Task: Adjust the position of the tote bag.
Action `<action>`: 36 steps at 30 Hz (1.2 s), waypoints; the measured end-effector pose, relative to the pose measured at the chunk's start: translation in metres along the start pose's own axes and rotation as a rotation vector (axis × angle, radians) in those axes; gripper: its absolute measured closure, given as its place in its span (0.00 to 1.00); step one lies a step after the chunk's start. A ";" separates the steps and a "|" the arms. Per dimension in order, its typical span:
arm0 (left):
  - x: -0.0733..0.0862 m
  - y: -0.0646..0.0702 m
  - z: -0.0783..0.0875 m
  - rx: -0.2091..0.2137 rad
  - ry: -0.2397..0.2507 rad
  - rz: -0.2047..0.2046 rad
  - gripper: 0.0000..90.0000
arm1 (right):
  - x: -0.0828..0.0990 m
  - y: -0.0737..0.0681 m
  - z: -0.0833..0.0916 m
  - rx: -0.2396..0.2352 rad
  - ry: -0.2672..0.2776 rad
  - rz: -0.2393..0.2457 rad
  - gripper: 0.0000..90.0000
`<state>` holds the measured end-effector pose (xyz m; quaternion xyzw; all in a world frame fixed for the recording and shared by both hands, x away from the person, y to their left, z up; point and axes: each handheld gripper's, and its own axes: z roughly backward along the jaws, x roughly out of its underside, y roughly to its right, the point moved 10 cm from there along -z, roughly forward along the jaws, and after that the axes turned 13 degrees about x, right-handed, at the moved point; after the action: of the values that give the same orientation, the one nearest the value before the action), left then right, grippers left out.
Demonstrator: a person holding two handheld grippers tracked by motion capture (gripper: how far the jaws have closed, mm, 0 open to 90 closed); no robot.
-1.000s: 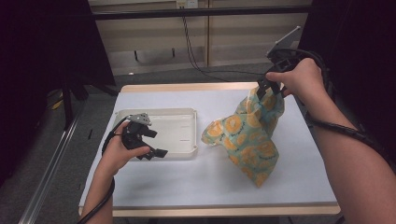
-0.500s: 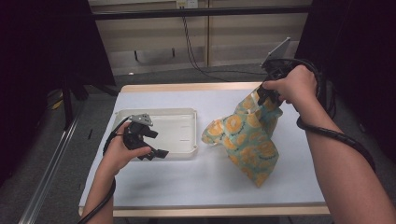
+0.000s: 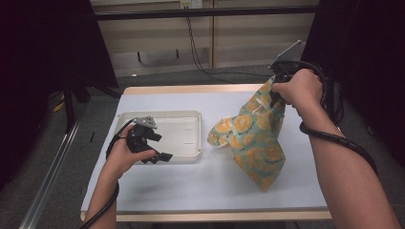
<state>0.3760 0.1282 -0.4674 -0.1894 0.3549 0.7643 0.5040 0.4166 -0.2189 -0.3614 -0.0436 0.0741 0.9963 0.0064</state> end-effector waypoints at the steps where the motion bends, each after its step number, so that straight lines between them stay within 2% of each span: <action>1: 0.000 0.000 0.000 0.000 -0.001 -0.001 0.05 | -0.001 0.001 0.000 -0.002 0.002 0.004 0.98; 5: 0.000 0.000 -0.001 0.000 0.001 0.000 0.05 | -0.003 0.002 0.002 -0.010 0.006 0.020 1.00; 7: 0.002 -0.002 0.001 -0.015 -0.022 -0.006 0.05 | -0.005 0.002 0.004 -0.012 0.013 0.037 1.00; 8: 0.001 -0.002 0.000 -0.011 -0.001 0.003 0.05 | -0.005 0.002 0.005 -0.008 0.008 0.052 1.00; 10: 0.001 -0.002 0.000 -0.001 -0.005 0.002 0.05 | -0.006 0.000 0.008 -0.024 0.017 0.088 1.00; 12: 0.003 -0.004 0.002 -0.019 -0.015 0.005 0.05 | -0.007 -0.001 0.011 -0.036 0.022 0.140 1.00; 13: 0.002 -0.004 0.002 -0.020 -0.005 0.008 0.05 | -0.006 -0.001 0.012 -0.032 0.016 0.180 1.00; 14: 0.002 -0.004 0.002 -0.020 -0.005 0.008 0.05 | -0.006 -0.001 0.012 -0.032 0.016 0.180 1.00; 15: 0.002 -0.005 0.003 -0.026 -0.007 0.004 0.05 | -0.007 -0.001 0.013 -0.018 0.026 0.242 1.00; 16: 0.002 -0.005 0.003 -0.026 -0.007 0.004 0.05 | -0.007 -0.001 0.013 -0.018 0.026 0.242 1.00; 17: 0.002 -0.005 0.002 -0.018 0.003 0.005 0.05 | -0.007 -0.002 0.014 -0.026 0.033 0.287 1.00; 18: 0.002 -0.006 0.002 -0.017 0.001 0.004 0.06 | -0.008 -0.002 0.016 -0.017 0.060 0.372 1.00; 19: 0.002 -0.006 0.002 -0.017 0.001 0.004 0.06 | -0.008 -0.002 0.016 -0.017 0.060 0.372 1.00; 20: 0.003 -0.006 0.003 -0.010 -0.007 0.002 0.06 | -0.008 -0.003 0.016 -0.022 0.072 0.414 1.00; 21: 0.004 -0.006 0.002 -0.013 -0.010 0.005 0.06 | -0.009 -0.002 0.018 -0.003 0.095 0.491 1.00; 23: 0.004 -0.007 0.002 -0.015 -0.012 0.009 0.06 | -0.008 -0.003 0.019 -0.003 0.119 0.581 1.00; 24: 0.004 -0.006 0.001 -0.015 -0.011 0.009 0.06 | -0.008 -0.004 0.020 -0.002 0.121 0.601 1.00; 25: 0.004 -0.006 0.001 -0.015 -0.011 0.009 0.06 | -0.008 -0.004 0.020 -0.002 0.121 0.601 1.00; 26: 0.003 -0.006 0.001 -0.024 -0.006 0.013 0.06 | -0.005 -0.007 0.022 0.003 0.129 0.665 1.00; 27: 0.004 -0.006 0.001 -0.024 -0.009 0.014 0.06 | -0.005 -0.007 0.022 0.003 0.129 0.665 1.00; 28: 0.003 -0.006 0.001 -0.024 -0.004 0.012 0.06 | -0.005 -0.007 0.024 0.006 0.135 0.698 1.00; 29: 0.003 -0.006 0.001 -0.027 -0.016 0.007 0.06 | -0.005 -0.009 0.025 0.000 0.160 0.779 1.00; 31: 0.003 -0.007 0.001 -0.035 -0.015 0.007 0.06 | -0.006 -0.011 0.027 0.003 0.201 0.897 1.00; 32: 0.002 -0.007 0.001 -0.038 -0.012 0.006 0.06 | -0.006 -0.011 0.027 0.003 0.201 0.897 1.00; 33: 0.001 -0.007 0.000 -0.037 -0.011 0.010 0.06 | -0.006 -0.012 0.030 0.000 0.228 0.994 1.00; 34: 0.001 -0.007 0.000 -0.033 -0.009 0.010 0.06 | -0.007 -0.013 0.031 0.002 0.238 1.043 1.00; 35: 0.001 -0.006 0.000 -0.022 -0.006 0.010 0.06 | -0.007 -0.015 0.030 0.003 0.235 1.063 1.00; 36: 0.001 -0.006 0.000 -0.022 -0.006 0.010 0.06 | -0.007 -0.015 0.030 0.003 0.235 1.063 1.00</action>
<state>0.3812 0.1302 -0.4698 -0.1907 0.3459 0.7711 0.4994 0.4215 -0.2001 -0.3329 -0.1111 0.0874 0.8506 -0.5064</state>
